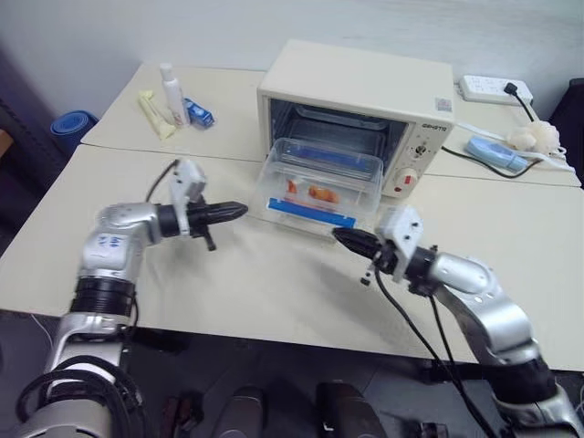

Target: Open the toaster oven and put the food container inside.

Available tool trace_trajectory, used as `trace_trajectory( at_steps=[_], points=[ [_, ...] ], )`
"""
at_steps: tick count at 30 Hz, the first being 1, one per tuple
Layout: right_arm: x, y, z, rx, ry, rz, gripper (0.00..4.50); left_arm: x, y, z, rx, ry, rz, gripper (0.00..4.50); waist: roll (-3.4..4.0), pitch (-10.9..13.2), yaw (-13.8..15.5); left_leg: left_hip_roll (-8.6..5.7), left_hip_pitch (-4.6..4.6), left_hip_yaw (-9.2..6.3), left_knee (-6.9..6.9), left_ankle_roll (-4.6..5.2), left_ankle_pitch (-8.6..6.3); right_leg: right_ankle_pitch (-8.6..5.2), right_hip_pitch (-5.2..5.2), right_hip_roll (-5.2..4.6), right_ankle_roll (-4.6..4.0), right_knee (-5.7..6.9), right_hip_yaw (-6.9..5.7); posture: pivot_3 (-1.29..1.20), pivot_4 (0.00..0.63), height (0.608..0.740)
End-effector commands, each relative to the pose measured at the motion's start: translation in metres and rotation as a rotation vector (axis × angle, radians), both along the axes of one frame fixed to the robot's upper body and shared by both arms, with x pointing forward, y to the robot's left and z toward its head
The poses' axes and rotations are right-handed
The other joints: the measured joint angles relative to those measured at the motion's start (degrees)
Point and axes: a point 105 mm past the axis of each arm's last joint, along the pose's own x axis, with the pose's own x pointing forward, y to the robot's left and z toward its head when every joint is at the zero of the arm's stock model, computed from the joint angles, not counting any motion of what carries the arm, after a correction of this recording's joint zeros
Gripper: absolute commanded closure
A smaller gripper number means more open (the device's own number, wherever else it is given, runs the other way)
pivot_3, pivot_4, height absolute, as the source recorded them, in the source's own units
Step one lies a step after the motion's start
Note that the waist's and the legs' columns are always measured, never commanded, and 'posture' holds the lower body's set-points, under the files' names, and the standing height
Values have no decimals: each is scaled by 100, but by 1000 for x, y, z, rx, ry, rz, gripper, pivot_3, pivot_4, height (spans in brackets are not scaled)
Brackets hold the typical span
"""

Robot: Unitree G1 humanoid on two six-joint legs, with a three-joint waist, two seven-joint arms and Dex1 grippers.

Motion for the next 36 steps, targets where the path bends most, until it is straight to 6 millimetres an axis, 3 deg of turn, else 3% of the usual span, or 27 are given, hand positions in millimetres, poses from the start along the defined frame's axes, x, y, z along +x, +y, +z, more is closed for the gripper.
trace_trajectory(
  at_steps=[1,6,11,17,27,33,36],
  points=[
    [13,5,1,-18,-48,-21,4456,6,-13,12,-14,-79,0,4500,0,0,-23,0,-5,2,-2,0,0,0,-6,0,0,1,0,0,150,740],
    [37,2,12,-3,-96,-90,4456,18,-28,18,-105,-78,38,4500,0,0,-142,0,-49,7,23,1,-1,2,-50,0,3,19,-3,0,150,740],
    [55,2,20,-15,-134,-101,4456,44,-30,25,-150,-105,176,4500,0,0,-115,-5,-77,6,88,-1,1,2,-77,0,4,81,-7,0,150,740],
    [68,3,25,-46,-164,-87,4456,57,-32,32,-195,-130,240,4500,0,0,-172,-9,-77,13,71,4,1,5,-85,0,10,82,-13,0,150,740],
    [113,-10,51,32,-246,-302,4456,77,-39,49,-321,-159,356,4500,0,0,-306,-7,-82,19,69,2,2,5,-94,-2,10,86,-17,0,150,740],
    [120,-4,50,83,-219,-310,4456,87,-37,46,-311,-154,448,4500,0,0,-327,-7,-81,19,69,2,2,6,-94,-2,10,96,-15,0,150,740],
    [106,7,49,110,-174,-194,4456,81,-36,41,-302,-135,374,4500,0,0,-348,-7,-81,19,69,2,2,6,-93,-2,10,102,-15,0,150,740]
  ],
)
